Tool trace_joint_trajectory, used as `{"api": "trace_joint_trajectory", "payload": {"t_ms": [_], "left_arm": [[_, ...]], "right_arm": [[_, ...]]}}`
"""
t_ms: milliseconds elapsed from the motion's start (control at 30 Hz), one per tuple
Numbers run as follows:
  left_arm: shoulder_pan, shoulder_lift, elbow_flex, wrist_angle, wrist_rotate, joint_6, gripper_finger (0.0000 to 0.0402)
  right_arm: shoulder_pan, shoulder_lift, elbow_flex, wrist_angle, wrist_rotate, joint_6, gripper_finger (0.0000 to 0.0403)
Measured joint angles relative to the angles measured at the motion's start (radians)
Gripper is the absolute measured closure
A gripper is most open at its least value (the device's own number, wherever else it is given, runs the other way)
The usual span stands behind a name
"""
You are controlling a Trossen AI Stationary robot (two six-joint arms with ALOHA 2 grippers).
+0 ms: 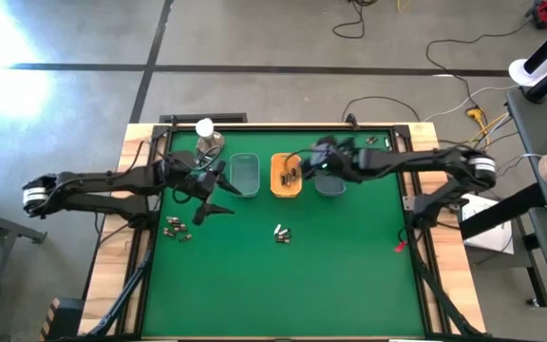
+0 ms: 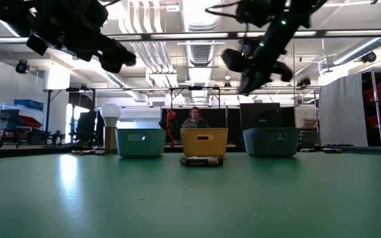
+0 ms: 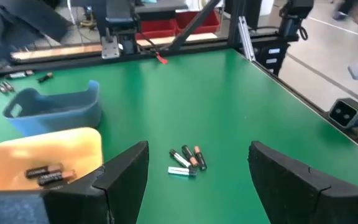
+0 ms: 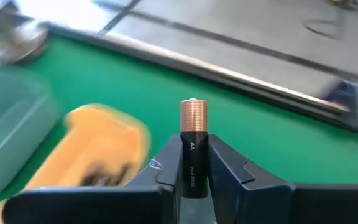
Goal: Sort batteries
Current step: Put the large black battery into the yellow bin
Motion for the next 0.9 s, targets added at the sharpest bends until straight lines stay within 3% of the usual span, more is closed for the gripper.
{"api": "trace_joint_trajectory", "payload": {"t_ms": [233, 600, 900], "left_arm": [[0.000, -0.067, 0.021, -0.084, -0.063, -0.038, 0.0149], [0.000, -0.237, -0.003, -0.184, -0.068, -0.053, 0.0149], [-0.001, -0.331, -0.005, -0.195, -0.068, -0.061, 0.0149]], "right_arm": [[0.084, 0.256, 0.261, -0.020, -0.187, -0.195, 0.0358], [0.032, 0.547, 0.595, -0.291, -0.457, -0.274, 0.0358], [-0.034, 0.701, 0.746, -0.475, -0.472, -0.319, 0.0358]]}}
